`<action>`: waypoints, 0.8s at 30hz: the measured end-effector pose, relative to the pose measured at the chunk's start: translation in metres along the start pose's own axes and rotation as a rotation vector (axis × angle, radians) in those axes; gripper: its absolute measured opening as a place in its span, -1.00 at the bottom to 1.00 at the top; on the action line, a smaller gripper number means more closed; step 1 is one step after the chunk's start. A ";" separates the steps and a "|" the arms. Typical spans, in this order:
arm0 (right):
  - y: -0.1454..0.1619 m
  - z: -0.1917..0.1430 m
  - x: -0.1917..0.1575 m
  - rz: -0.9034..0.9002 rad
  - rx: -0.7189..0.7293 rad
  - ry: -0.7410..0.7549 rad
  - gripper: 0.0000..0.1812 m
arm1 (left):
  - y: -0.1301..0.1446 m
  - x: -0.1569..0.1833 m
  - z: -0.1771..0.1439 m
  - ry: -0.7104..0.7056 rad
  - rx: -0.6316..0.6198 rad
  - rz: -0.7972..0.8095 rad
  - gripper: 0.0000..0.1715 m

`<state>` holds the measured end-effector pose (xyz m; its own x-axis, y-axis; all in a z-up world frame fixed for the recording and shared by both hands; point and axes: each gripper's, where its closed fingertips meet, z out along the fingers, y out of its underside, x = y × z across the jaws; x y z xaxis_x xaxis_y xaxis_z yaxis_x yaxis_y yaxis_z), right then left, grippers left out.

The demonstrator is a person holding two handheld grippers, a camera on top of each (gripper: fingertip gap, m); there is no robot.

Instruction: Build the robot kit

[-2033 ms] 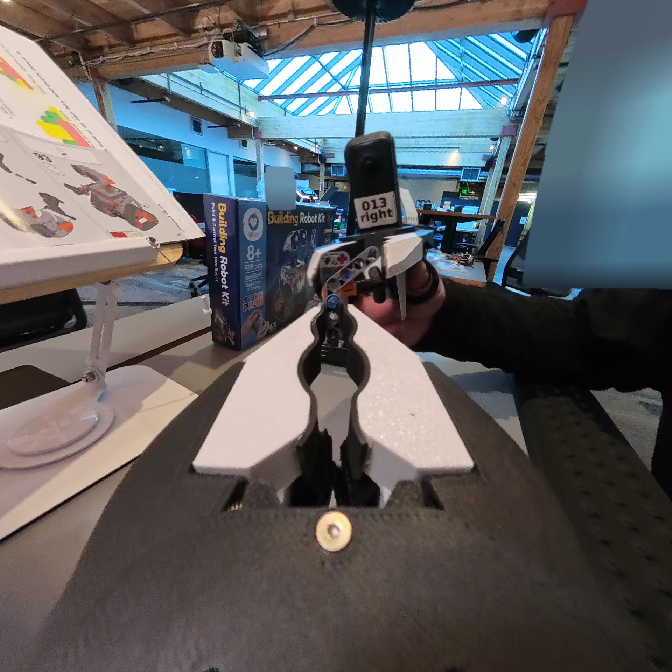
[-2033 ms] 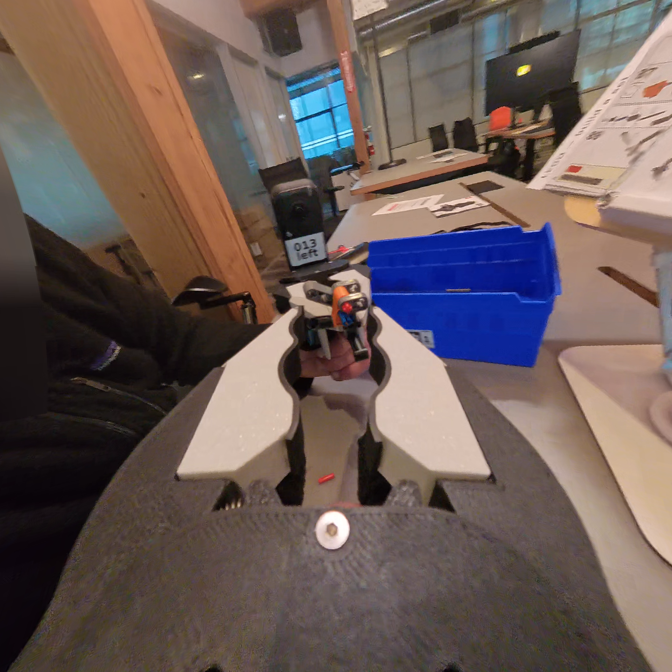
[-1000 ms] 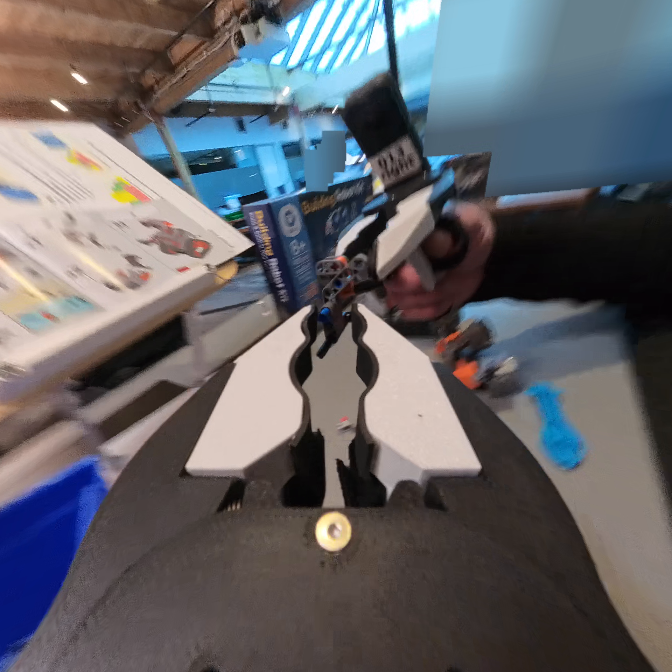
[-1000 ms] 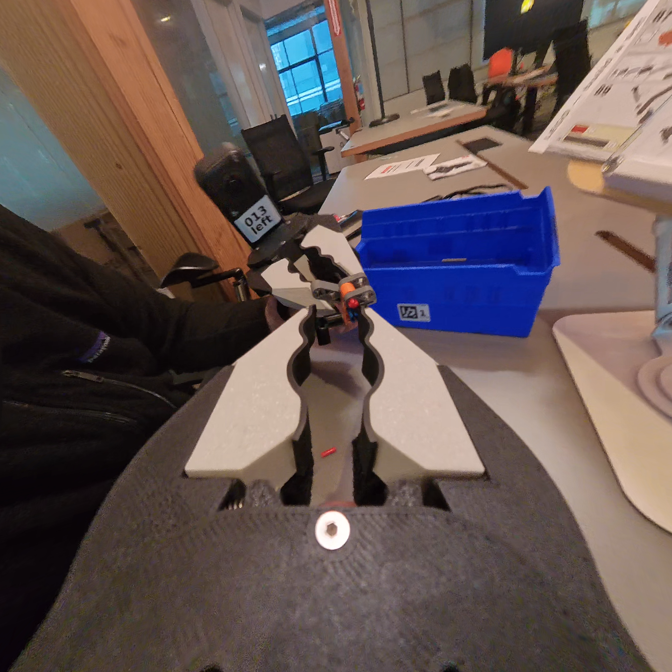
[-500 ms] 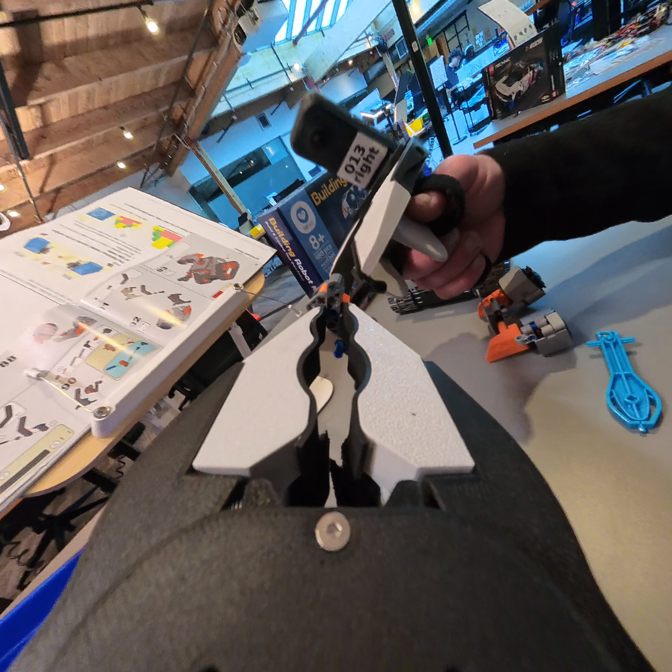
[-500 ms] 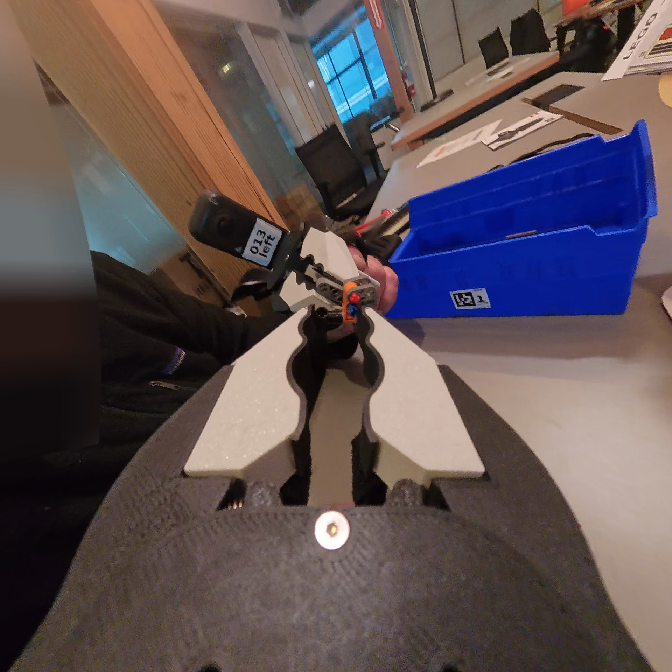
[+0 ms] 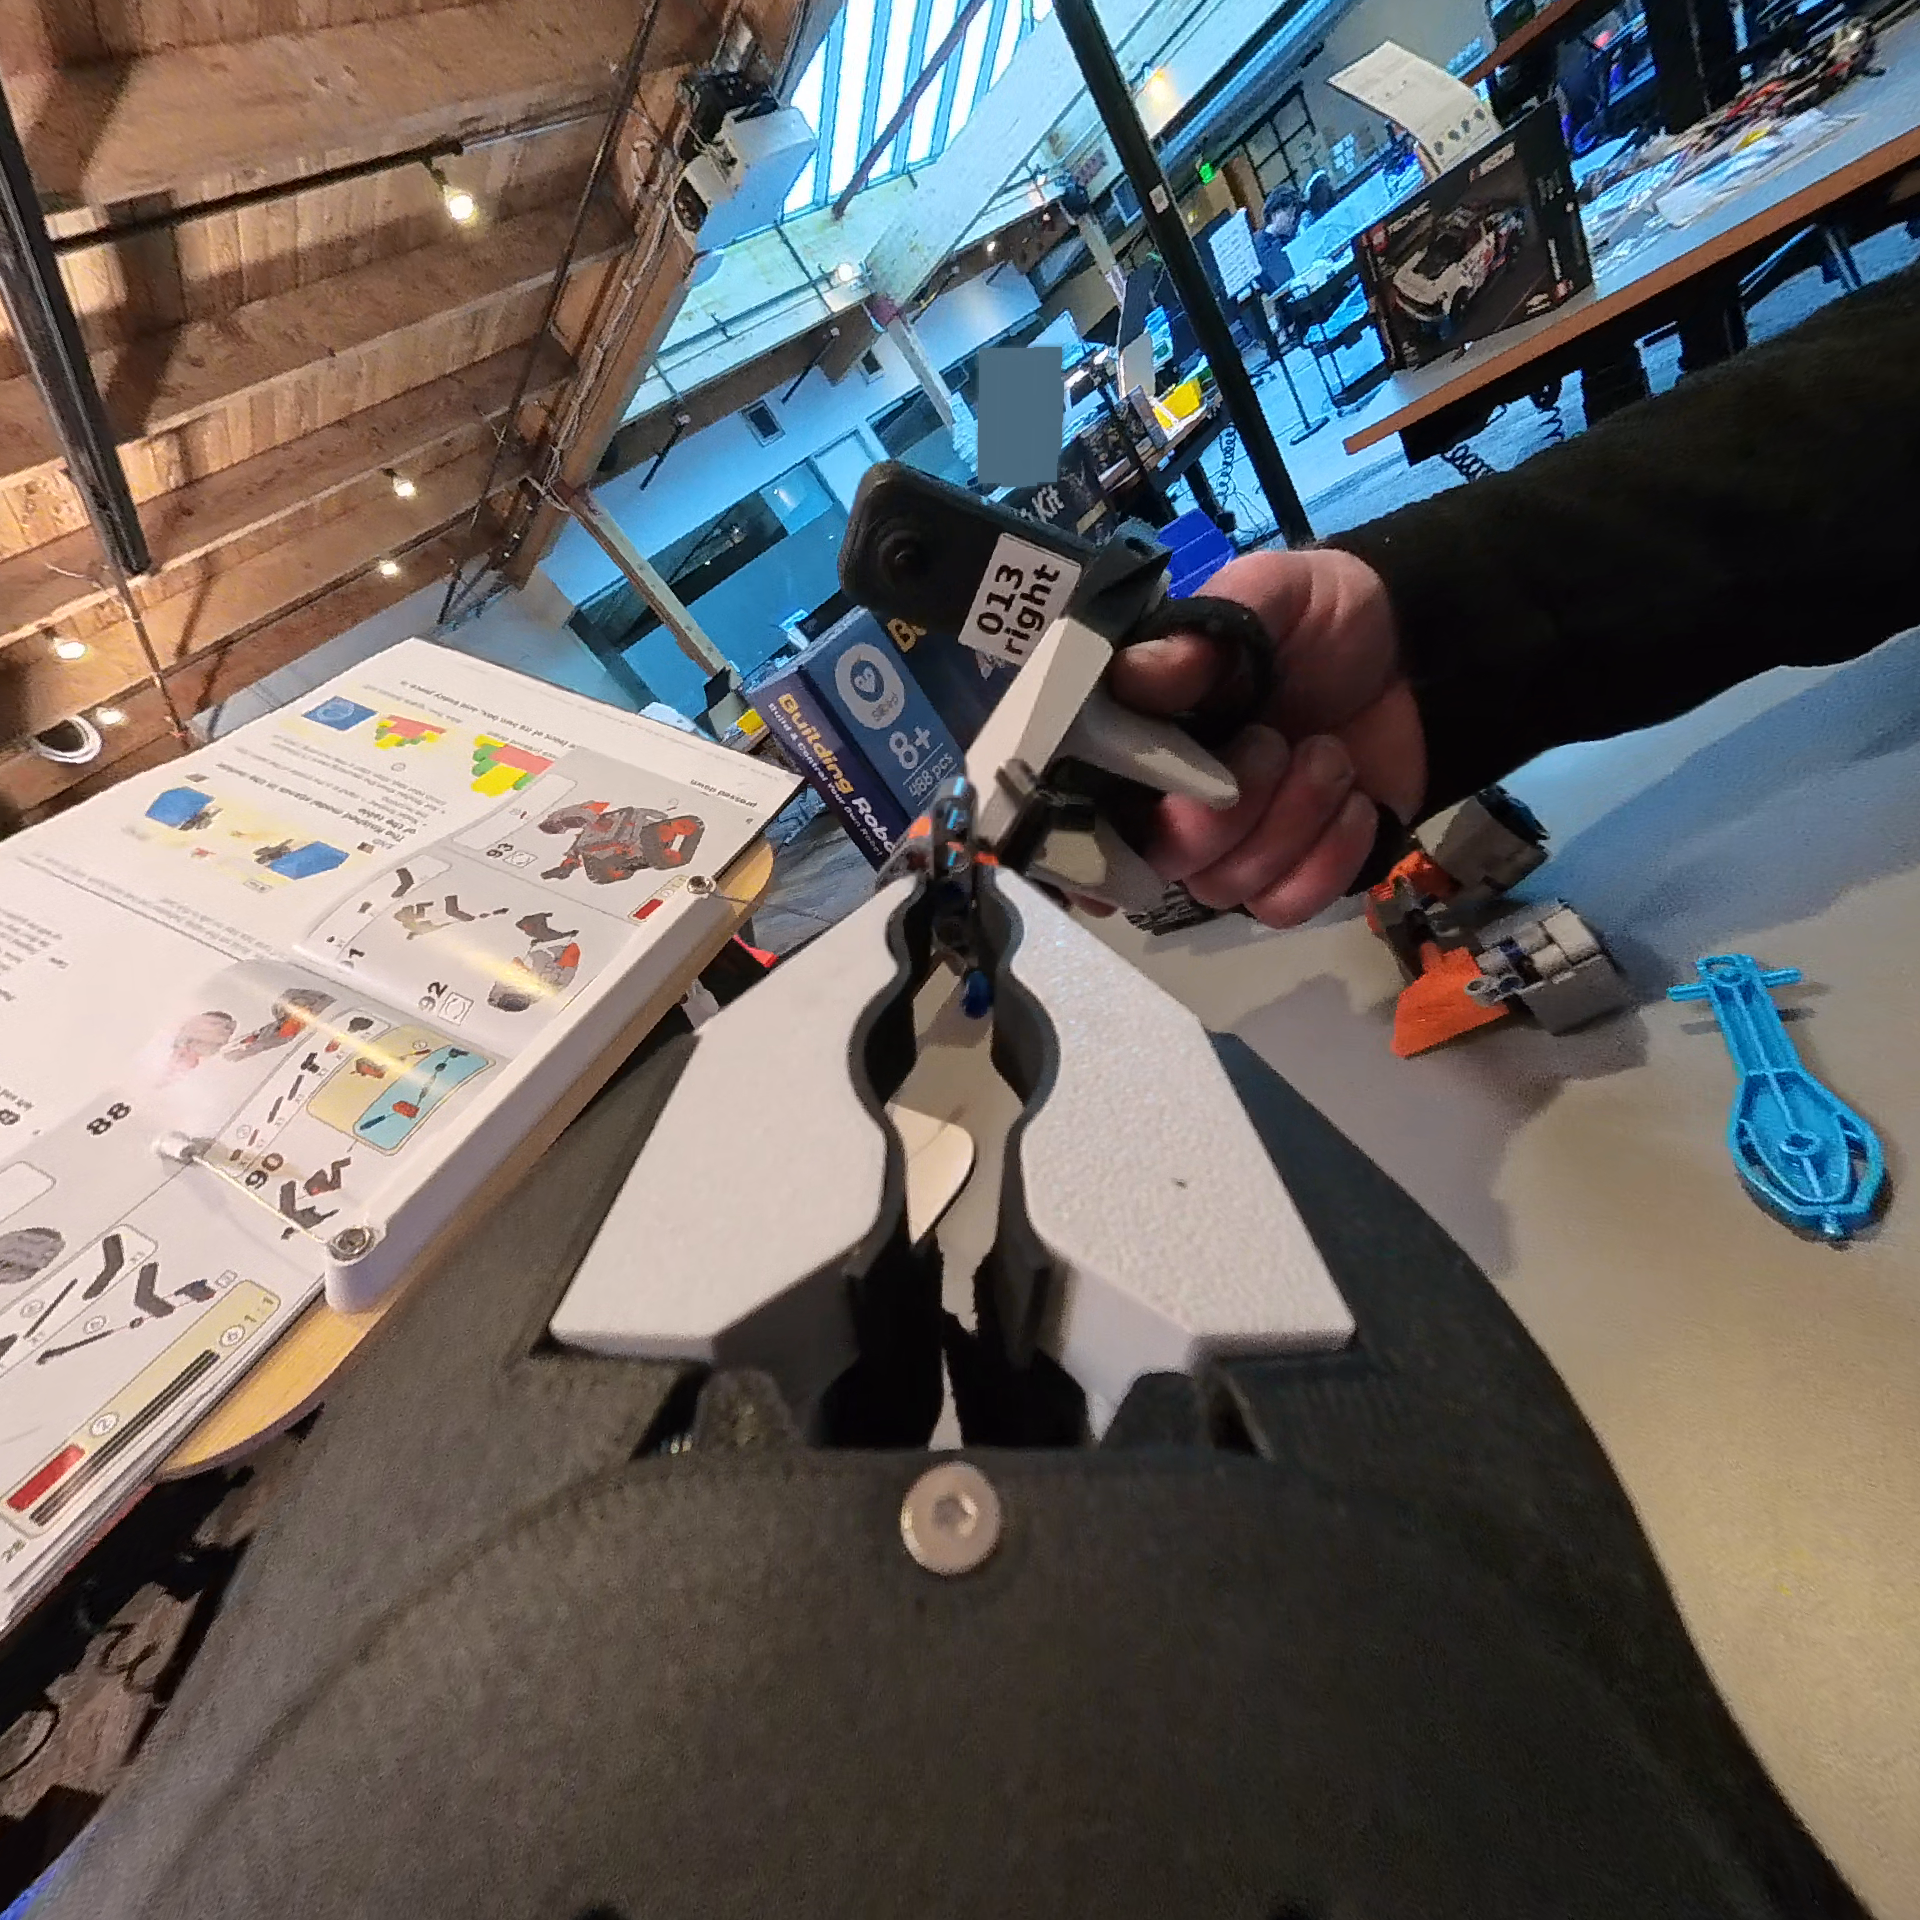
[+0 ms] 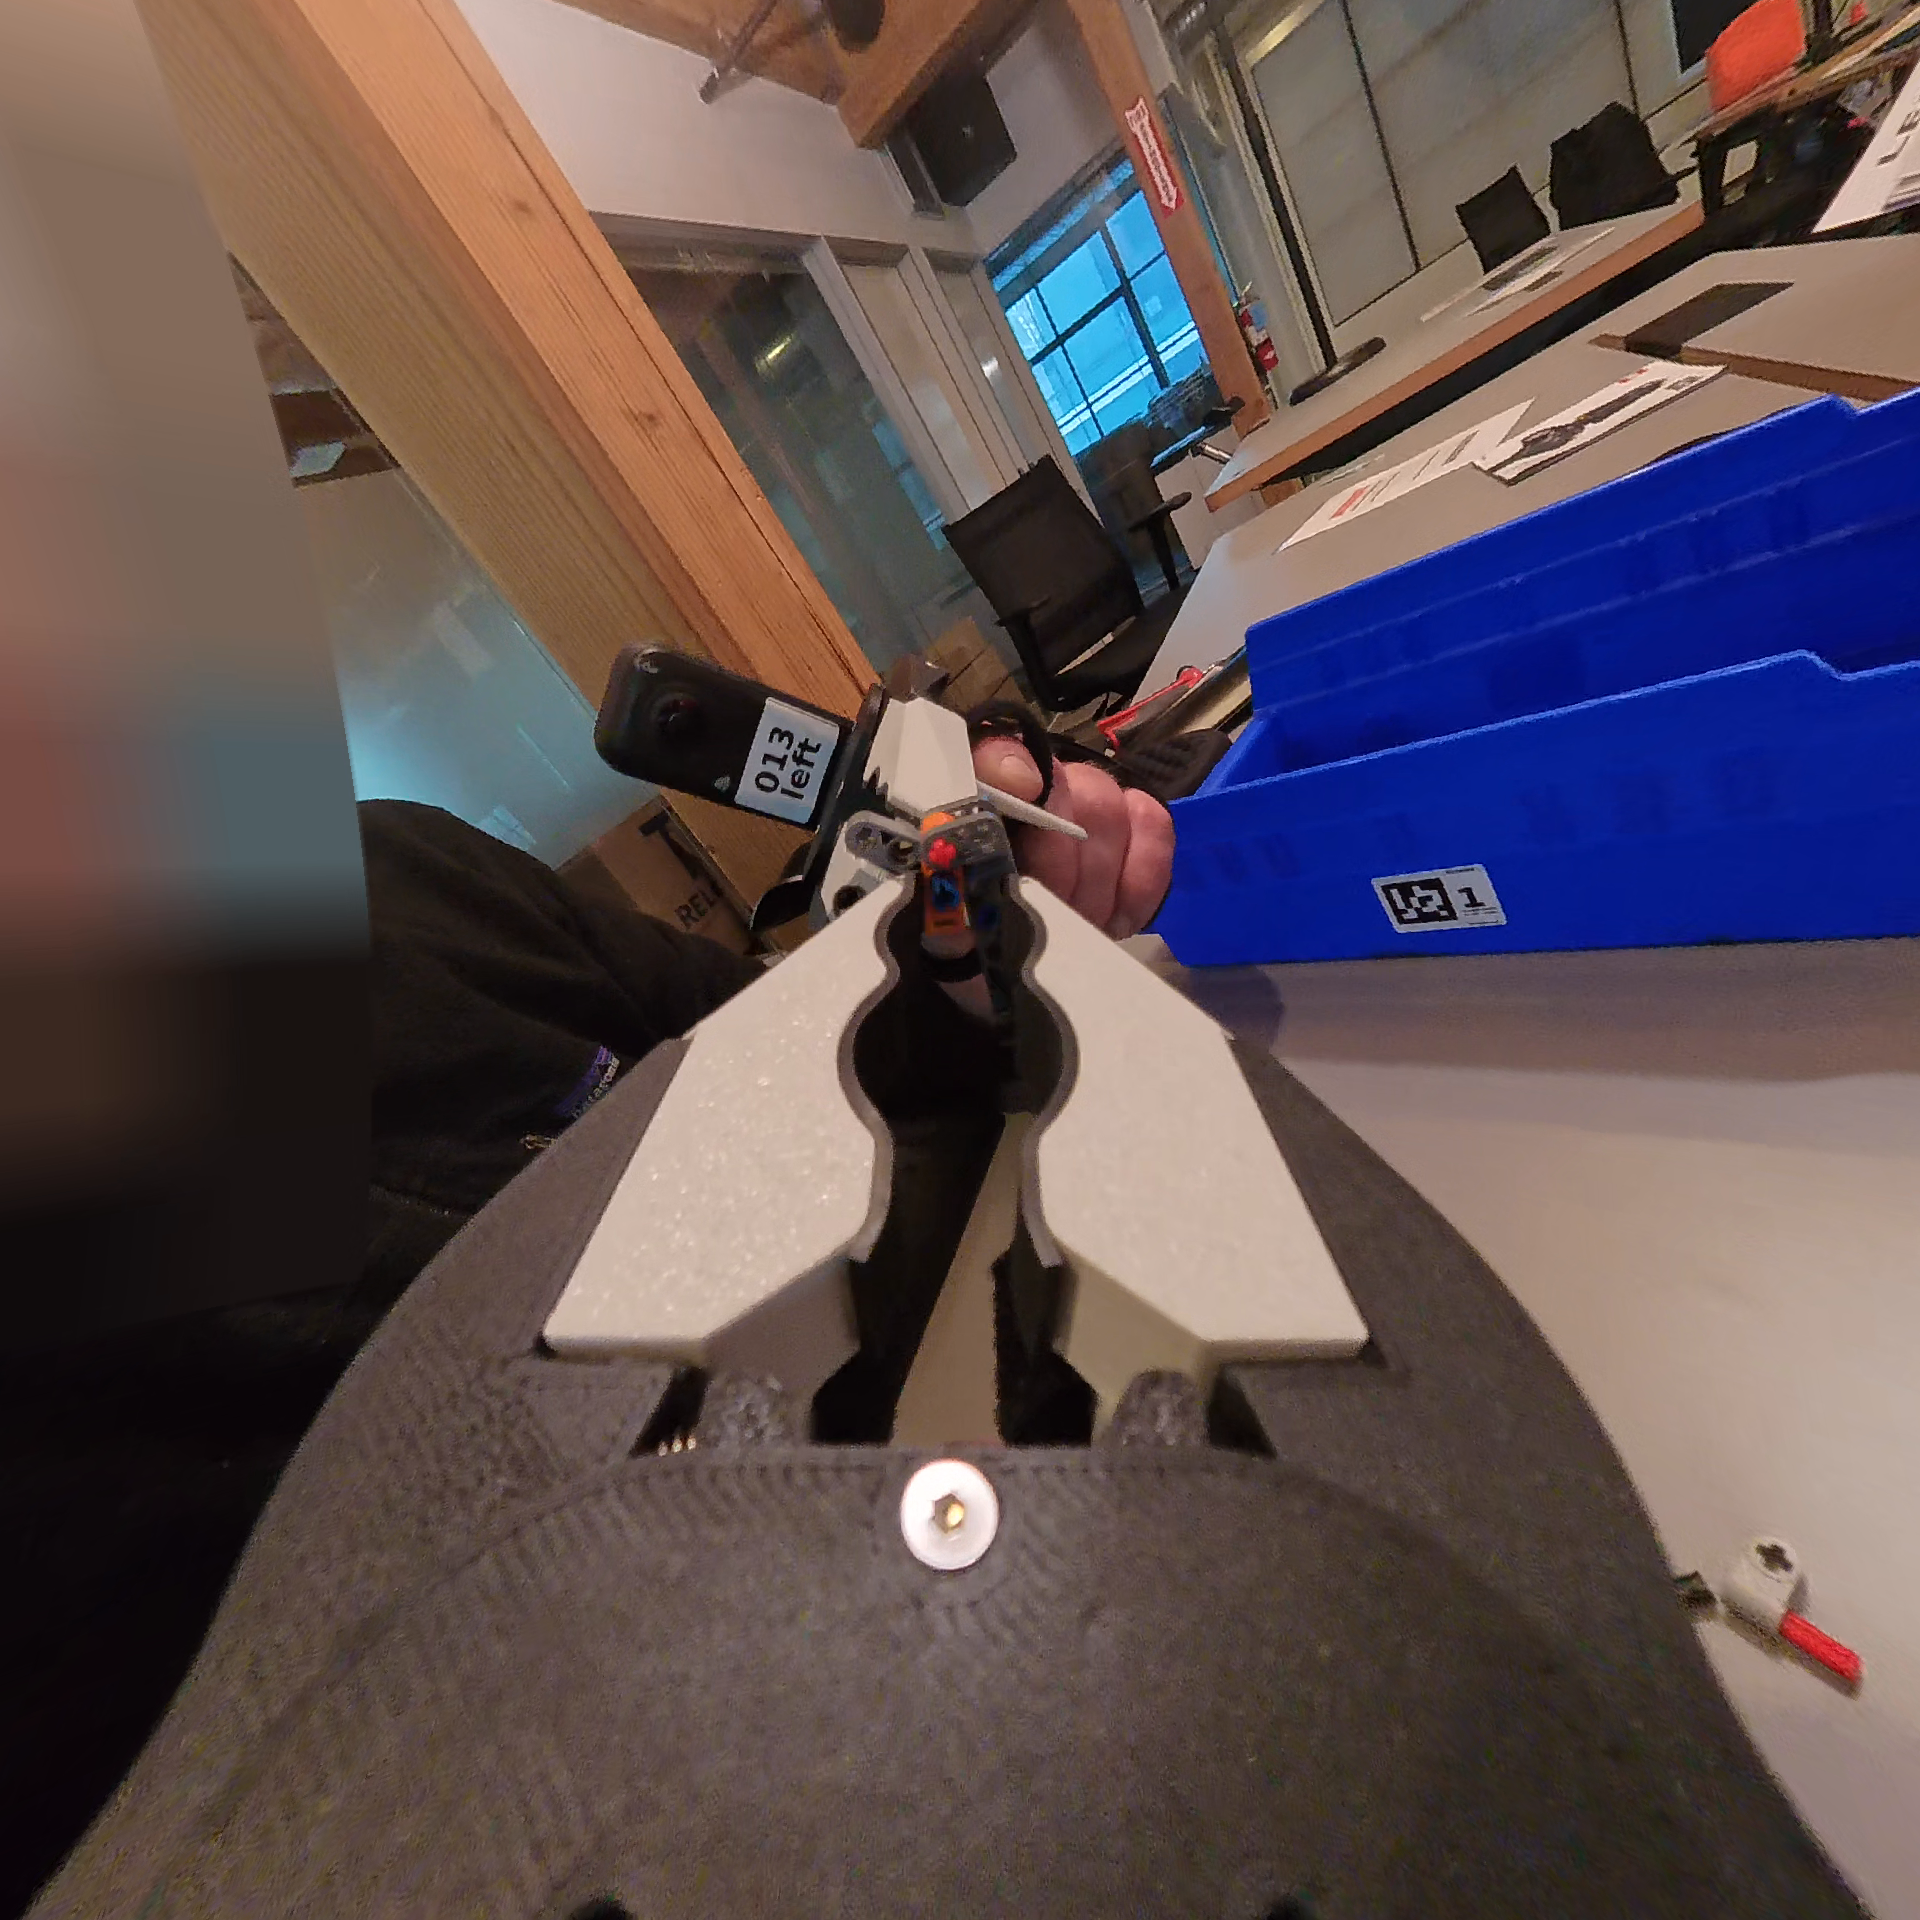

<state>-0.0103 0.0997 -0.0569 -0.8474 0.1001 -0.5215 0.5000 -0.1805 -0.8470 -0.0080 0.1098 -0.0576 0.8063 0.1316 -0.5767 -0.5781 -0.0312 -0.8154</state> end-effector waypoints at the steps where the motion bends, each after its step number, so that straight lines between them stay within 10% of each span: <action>1: -0.001 0.001 -0.001 -0.008 0.003 0.002 -0.85 | -0.001 -0.001 -0.001 -0.005 0.002 0.004 -0.93; 24: 0.002 0.011 -0.005 -0.261 -0.053 0.167 -0.95 | 0.000 -0.001 -0.015 0.026 -0.040 -0.015 -0.93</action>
<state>-0.0075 0.0878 -0.0547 -0.9094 0.2966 -0.2917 0.2818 -0.0767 -0.9564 -0.0072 0.0943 -0.0578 0.8184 0.1062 -0.5647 -0.5605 -0.0694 -0.8253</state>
